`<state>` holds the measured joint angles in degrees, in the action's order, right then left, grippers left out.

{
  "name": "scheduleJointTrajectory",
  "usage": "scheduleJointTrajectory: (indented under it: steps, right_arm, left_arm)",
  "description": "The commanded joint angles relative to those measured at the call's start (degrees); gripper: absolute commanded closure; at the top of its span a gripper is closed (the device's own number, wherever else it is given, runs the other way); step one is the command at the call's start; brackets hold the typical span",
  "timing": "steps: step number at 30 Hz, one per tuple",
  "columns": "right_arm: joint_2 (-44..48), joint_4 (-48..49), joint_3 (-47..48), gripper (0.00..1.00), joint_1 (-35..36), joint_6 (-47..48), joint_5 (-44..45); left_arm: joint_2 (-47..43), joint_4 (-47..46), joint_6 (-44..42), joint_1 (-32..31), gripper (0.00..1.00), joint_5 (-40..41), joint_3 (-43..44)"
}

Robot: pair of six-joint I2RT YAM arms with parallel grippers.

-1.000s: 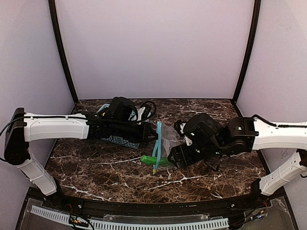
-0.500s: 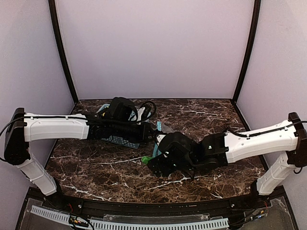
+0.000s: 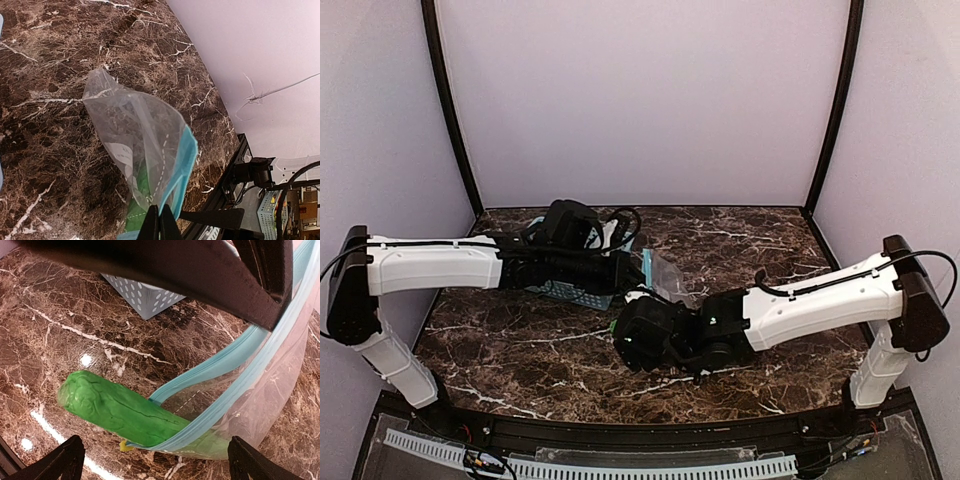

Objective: Place the food in the zip-top bag and seal the zipper
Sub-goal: Adjust the zipper food storage bag at the center of the board.

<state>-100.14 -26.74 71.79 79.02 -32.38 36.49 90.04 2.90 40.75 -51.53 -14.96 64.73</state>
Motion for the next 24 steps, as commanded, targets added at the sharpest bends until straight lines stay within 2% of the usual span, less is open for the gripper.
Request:
scheduleJointTrajectory:
  steps: [1, 5, 11, 19, 21, 22, 23, 24]
  right_arm:
    - [0.77, -1.83, 0.48, 0.04, -2.57, -4.93, 2.83]
    - [3.07, -1.17, -1.01, 0.09, -5.43, -7.12, 2.63]
    - [7.75, 9.92, -6.97, 0.17, -8.23, -2.69, -3.26]
    - [10.48, 18.12, -10.77, 0.27, -9.39, 0.83, -7.42]
    - [10.58, 19.49, -11.15, 0.36, -9.60, 1.57, -8.63]
    - [10.49, 19.75, -11.17, 0.44, -9.65, 1.57, -9.16]
    - [10.43, 19.85, -11.26, 0.57, -9.84, 1.23, -9.64]
    - [10.48, 19.73, -11.28, 0.66, -10.00, 0.55, -10.06]
  left_arm:
    - [-3.75, -0.56, -0.31, -0.75, 0.99, -1.81, -0.85]
    - [-4.49, -0.44, -0.31, -0.77, 0.99, -1.60, -1.40]
    - [-4.78, -1.05, -0.11, -0.76, 0.99, -1.88, -2.13]
    - [-5.00, -1.93, 0.51, -0.69, 0.99, -2.01, -2.89]
    - [-4.94, -2.28, 0.63, -0.75, 0.99, -2.34, -2.94]
    - [-4.89, -2.35, 0.59, -0.74, 0.99, -2.44, -2.94]
    - [-4.84, -2.40, 0.63, -0.71, 0.99, -2.68, -2.94]
    - [-4.86, -2.44, 0.55, -0.75, 0.99, -2.90, -2.99]
